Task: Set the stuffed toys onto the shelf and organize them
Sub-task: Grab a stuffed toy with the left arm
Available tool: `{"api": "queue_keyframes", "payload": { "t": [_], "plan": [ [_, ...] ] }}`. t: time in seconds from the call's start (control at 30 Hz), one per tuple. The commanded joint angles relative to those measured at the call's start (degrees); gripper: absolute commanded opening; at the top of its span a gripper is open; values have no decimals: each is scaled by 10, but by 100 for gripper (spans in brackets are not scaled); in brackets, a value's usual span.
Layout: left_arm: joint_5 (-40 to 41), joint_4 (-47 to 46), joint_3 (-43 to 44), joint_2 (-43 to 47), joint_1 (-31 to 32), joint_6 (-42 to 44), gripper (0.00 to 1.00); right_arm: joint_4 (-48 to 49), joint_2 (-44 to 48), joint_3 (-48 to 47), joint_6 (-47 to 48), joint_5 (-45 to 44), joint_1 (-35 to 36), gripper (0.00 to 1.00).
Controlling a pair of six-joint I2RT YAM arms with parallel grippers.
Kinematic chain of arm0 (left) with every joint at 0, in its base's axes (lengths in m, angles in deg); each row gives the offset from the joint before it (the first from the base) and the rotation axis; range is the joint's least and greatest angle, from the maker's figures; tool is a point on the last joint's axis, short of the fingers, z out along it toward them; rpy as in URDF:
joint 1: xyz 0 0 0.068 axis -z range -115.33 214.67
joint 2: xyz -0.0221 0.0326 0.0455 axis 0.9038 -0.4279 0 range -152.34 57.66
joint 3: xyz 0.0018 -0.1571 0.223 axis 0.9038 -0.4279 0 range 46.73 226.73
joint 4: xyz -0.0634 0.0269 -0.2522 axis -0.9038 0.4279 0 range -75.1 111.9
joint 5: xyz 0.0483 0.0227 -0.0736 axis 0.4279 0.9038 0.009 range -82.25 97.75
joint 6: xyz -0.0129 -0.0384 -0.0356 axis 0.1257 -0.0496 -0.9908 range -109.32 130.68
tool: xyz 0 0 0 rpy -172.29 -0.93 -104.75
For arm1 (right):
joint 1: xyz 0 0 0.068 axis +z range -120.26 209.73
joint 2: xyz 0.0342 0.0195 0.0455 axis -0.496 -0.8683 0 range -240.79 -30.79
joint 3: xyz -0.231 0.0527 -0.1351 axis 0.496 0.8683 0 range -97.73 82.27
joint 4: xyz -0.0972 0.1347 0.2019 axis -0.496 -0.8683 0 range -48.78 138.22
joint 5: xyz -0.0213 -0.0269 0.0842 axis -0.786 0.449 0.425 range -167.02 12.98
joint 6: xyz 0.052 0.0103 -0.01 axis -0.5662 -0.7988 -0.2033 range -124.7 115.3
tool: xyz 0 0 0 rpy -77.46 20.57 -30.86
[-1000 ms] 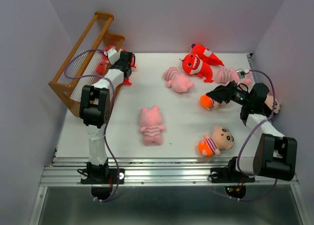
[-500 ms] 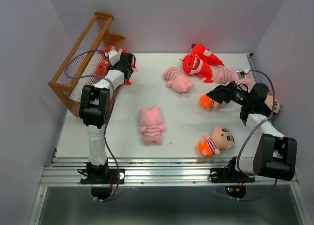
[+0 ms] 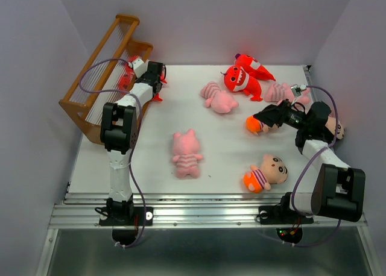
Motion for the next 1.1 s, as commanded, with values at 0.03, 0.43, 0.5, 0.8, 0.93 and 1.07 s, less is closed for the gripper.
{"api": "queue_keyframes", "payload": {
  "t": [0.03, 0.43, 0.5, 0.8, 0.93, 1.07],
  "plan": [
    [-9, 17, 11, -15, -11, -5, 25, 15, 3, -22, 9, 10, -5, 100],
    [31, 1, -15, 8, -2, 41, 0, 14, 2, -22, 8, 10, -5, 100],
    [44, -3, -24, 20, 5, 57, 0, 15, 2, -22, 8, 11, -5, 100],
    [57, -47, -104, 107, 34, 72, 0, 15, 3, -22, 7, 12, -5, 100],
    [48, -56, -132, 127, 40, 66, 0, 15, 3, -23, 7, 11, -5, 100],
    [46, -65, -152, 144, 48, 63, 0, 15, 4, -22, 8, 12, -5, 100]
  ]
}}
